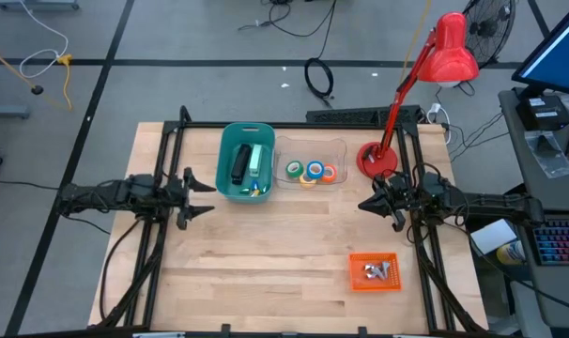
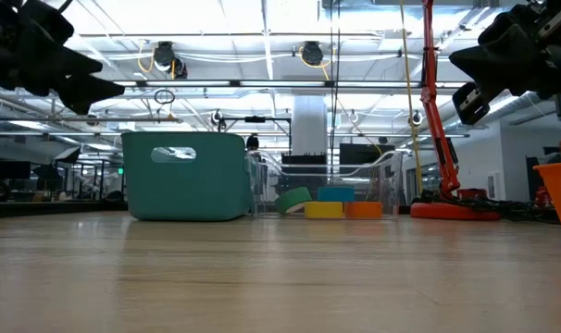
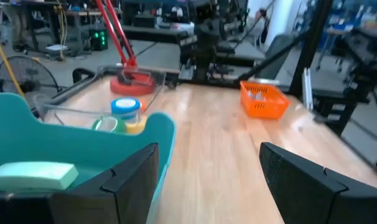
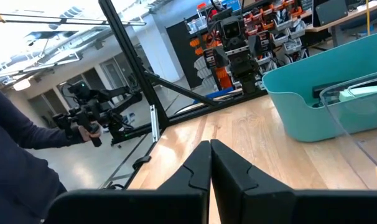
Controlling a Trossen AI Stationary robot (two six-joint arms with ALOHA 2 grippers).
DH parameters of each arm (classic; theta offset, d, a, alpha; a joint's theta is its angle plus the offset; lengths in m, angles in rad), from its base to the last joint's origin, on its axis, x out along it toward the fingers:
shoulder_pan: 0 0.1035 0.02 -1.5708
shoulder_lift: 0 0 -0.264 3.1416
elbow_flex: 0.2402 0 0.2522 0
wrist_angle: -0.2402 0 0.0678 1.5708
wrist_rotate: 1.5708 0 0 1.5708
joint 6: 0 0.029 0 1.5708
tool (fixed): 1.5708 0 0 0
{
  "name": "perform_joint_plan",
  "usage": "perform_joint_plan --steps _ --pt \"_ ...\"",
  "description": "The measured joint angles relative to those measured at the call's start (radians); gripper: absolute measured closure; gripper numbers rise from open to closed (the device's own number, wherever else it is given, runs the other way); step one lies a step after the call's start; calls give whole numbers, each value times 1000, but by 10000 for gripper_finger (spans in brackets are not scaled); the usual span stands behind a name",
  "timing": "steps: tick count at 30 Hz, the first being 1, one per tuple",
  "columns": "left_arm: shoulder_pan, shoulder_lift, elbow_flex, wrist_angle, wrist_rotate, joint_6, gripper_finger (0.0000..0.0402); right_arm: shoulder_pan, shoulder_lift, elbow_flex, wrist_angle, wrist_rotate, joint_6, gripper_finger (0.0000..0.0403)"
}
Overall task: Pick and place Stapler, Stapler remover, tape
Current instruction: Return to Home Position
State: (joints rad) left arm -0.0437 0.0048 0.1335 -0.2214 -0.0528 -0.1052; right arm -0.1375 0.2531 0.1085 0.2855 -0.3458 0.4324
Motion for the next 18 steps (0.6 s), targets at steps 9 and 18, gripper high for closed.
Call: perform_joint_plan --steps 9,18 --pt "-1 0 -43 -7 25 -12 119 0 0 0 -8 0 -7 399" --pt "-1 0 -48 16 52 -8 119 0 0 -43 -7 5 -11 399"
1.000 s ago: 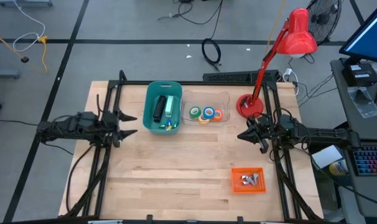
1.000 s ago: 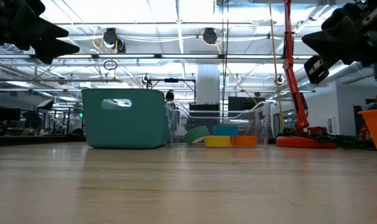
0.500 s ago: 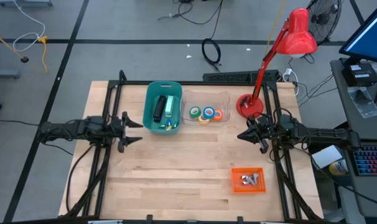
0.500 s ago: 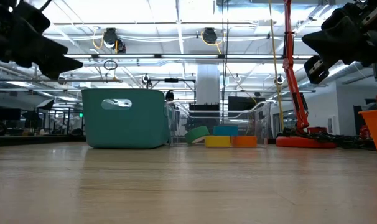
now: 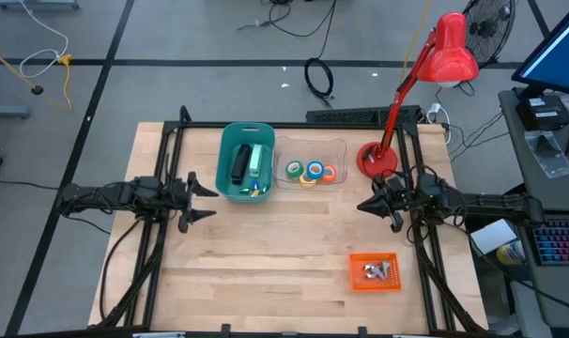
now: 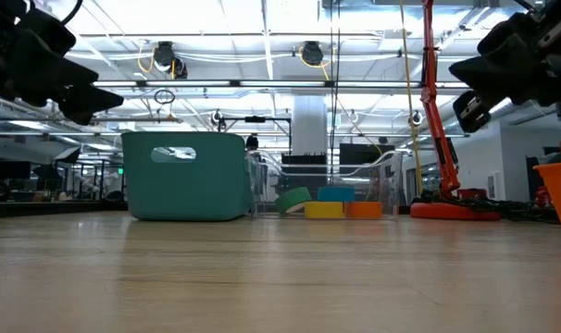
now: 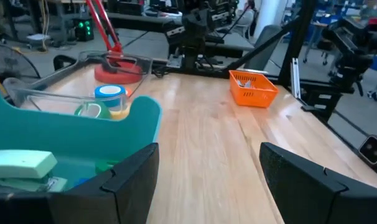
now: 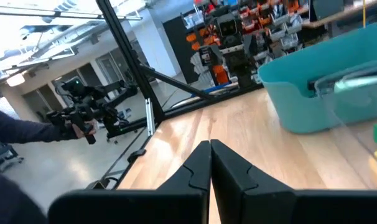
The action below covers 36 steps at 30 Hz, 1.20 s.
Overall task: Pick and place Stapler, Stapler remover, tape
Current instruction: Return to Home Position
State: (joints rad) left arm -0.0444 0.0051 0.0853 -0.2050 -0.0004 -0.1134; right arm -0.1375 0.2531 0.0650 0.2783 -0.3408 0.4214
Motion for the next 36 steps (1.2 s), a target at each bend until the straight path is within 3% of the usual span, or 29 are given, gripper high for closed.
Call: perform_joint_plan --steps 7,36 --pt "0 1 0 2 -5 -94 119 0 0 -3 99 -4 -127 399" --pt "-1 1 0 3 -9 -102 119 0 -31 -7 91 -2 -120 399"
